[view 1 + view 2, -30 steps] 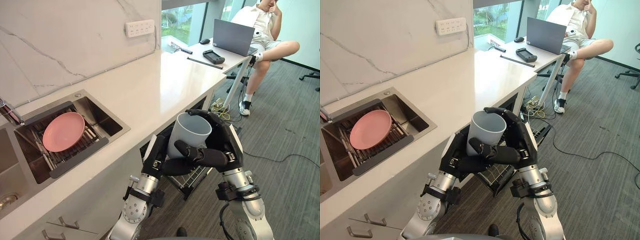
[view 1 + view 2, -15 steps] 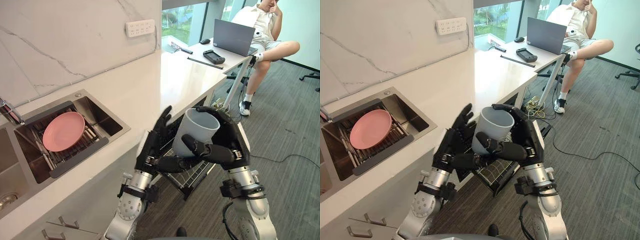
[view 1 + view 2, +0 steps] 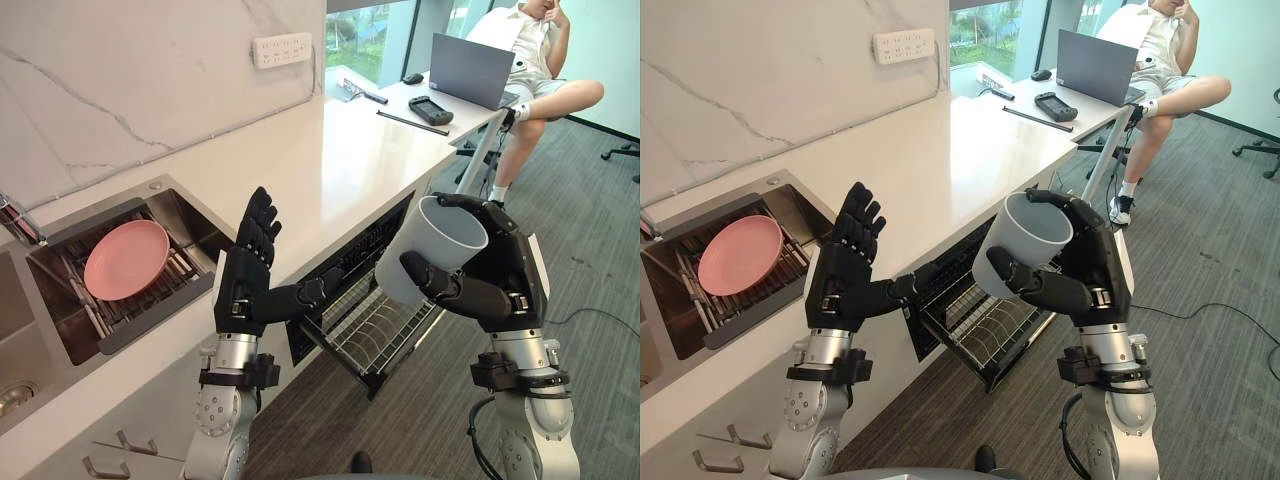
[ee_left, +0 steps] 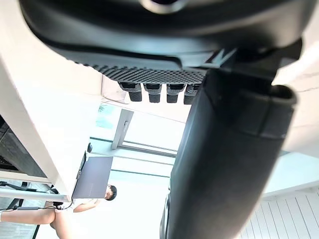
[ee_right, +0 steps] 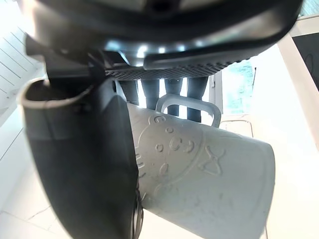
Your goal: Walk over to the sink, pick up the cup, carry it to the dishwasher, place the cup inside the dishwasher, then close the dishwasher door
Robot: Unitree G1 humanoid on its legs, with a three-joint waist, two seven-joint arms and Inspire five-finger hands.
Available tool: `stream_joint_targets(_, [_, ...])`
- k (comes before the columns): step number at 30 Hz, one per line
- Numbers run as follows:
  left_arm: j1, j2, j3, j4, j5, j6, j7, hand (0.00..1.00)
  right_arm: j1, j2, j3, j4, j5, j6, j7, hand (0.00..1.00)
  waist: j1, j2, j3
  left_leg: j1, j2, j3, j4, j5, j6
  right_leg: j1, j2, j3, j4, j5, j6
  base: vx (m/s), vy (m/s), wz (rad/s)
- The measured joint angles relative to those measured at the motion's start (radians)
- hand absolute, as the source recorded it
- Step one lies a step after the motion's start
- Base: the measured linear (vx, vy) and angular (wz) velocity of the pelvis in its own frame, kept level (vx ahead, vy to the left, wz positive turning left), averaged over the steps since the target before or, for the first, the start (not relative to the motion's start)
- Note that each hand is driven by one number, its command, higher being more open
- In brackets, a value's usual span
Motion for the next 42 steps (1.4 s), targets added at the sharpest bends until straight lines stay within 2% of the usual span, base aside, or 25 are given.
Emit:
stream_joint_targets(6, [0.055, -0.012, 0.001, 0.003, -0.099, 0.049, -0.077, 1.0, 0.035, 0.026, 0.0, -0.001, -0.001, 0.0, 0.017, 0.0, 0.0, -0.001, 0.004, 0.0, 0.0, 0.001, -0.001, 0.0, 0.0, 0.0, 0.0, 0.0, 0.0, 0.0, 0.0, 0.0, 0.0, 0.0])
stream_joint_targets(8, [0.087, -0.013, 0.0, 0.012, -0.136, 0.063, -0.132, 1.0, 0.064, 0.027, 0.0, -0.001, -0.001, 0.0, 0.021, 0.0, 0.0, -0.002, 0.005, 0.0, 0.001, 0.001, -0.001, 0.0, -0.001, 0.0, 0.0, 0.0, 0.0, -0.001, 0.0, 0.0, 0.0, 0.0])
stream_joint_targets(11, [0.112, -0.011, -0.006, 0.038, -0.137, 0.072, -0.197, 1.0, 0.083, 0.027, 0.0, -0.001, -0.001, 0.0, 0.028, 0.0, 0.0, -0.001, 0.005, 0.001, 0.001, 0.003, -0.002, -0.001, -0.002, 0.0, 0.0, 0.002, 0.0, -0.001, 0.0, 0.0, 0.0, 0.0])
stream_joint_targets(14, [0.112, -0.009, -0.026, 0.085, -0.131, 0.087, -0.219, 1.0, 0.091, 0.027, 0.0, -0.001, -0.001, 0.0, 0.032, 0.0, 0.0, -0.001, 0.005, 0.002, 0.001, 0.006, -0.002, -0.002, -0.003, -0.001, 0.001, 0.004, 0.0, -0.001, 0.0, 0.0, 0.0, -0.01])
stream_joint_targets(23, [0.123, -0.007, -0.05, 0.24, -0.061, 0.177, -0.214, 1.0, 0.097, 0.027, 0.001, 0.049, -0.026, 0.001, 0.039, 0.0, 0.0, -0.002, 0.006, 0.002, 0.004, 0.008, -0.002, -0.003, -0.005, -0.002, 0.004, 0.005, 0.0, -0.002, -0.002, 0.0, 0.0, 0.0])
stream_joint_targets(30, [0.142, -0.001, -0.038, 0.376, 0.008, 0.187, -0.18, 1.0, 0.099, 0.026, 0.001, 0.129, -0.043, 0.005, 0.046, 0.0, 0.004, -0.003, 0.006, 0.0, 0.004, 0.006, -0.001, -0.003, -0.005, -0.002, 0.003, 0.001, -0.001, -0.003, -0.002, 0.0, 0.0, 0.0])
stream_joint_targets(36, [0.152, -0.01, 0.066, 0.526, 0.051, 0.187, -0.116, 1.0, 0.098, 0.026, 0.0, 0.194, -0.084, 0.009, 0.064, 0.0, 0.011, -0.012, 0.013, -0.001, 0.005, -0.003, 0.002, -0.003, -0.005, 0.003, 0.002, -0.012, -0.001, -0.004, -0.003, 0.0, 0.0, 0.04])
stream_joint_targets(42, [0.154, 0.012, 0.158, 0.739, 0.094, 0.185, -0.056, 1.0, 0.073, 0.015, -0.002, 0.351, -0.208, 0.016, 0.064, 0.0, 0.027, -0.015, 0.023, 0.0, 0.001, -0.033, -0.008, 0.003, -0.008, 0.012, -0.005, -0.043, -0.001, -0.01, -0.001, -0.02, 0.009, 0.16])
